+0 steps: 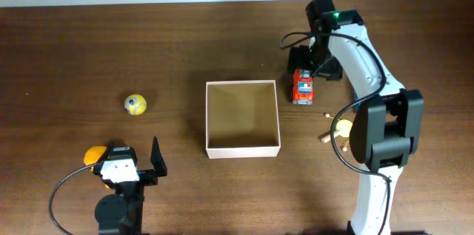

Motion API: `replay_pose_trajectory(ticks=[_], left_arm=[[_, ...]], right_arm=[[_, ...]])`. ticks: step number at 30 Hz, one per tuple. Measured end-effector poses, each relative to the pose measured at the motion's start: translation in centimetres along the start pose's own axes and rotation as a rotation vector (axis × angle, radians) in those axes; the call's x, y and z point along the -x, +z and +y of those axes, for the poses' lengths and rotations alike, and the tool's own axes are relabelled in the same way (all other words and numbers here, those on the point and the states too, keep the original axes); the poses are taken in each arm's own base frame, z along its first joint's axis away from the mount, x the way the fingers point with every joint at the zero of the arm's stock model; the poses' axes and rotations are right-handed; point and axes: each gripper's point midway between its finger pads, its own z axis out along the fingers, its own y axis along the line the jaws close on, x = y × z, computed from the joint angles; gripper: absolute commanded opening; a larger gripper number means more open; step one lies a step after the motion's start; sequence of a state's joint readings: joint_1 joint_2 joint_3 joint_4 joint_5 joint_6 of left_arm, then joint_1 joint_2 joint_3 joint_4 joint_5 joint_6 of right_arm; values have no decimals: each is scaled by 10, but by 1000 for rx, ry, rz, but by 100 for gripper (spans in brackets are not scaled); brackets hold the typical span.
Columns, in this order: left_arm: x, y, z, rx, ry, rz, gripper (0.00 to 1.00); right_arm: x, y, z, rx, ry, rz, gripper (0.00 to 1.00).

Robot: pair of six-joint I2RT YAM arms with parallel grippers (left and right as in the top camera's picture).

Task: Pack container
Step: 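Lower the right gripper onto the left red fire truck and grasp it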

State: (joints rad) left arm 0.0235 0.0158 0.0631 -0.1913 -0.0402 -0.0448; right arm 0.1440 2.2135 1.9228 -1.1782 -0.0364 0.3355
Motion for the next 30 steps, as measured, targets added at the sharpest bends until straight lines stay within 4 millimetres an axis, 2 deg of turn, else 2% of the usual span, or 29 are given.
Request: replay_pose_trajectory(ticks=[6,10,16,19,30], left_arm=[[0,0,0,0,0,0,99],[0,0,0,0,0,0,99],[0,0,0,0,0,0,99],[0,0,0,0,0,0,99],[0,0,0,0,0,0,99]], right_arm=[[-14,17,0,15,-51,47,96],[-18,22,1,28,-101,61,96],[-13,23,4,46,-175,36,94],[-11,23,6,51,-194,27,89],[-8,23,7,56,-192,17,83]])
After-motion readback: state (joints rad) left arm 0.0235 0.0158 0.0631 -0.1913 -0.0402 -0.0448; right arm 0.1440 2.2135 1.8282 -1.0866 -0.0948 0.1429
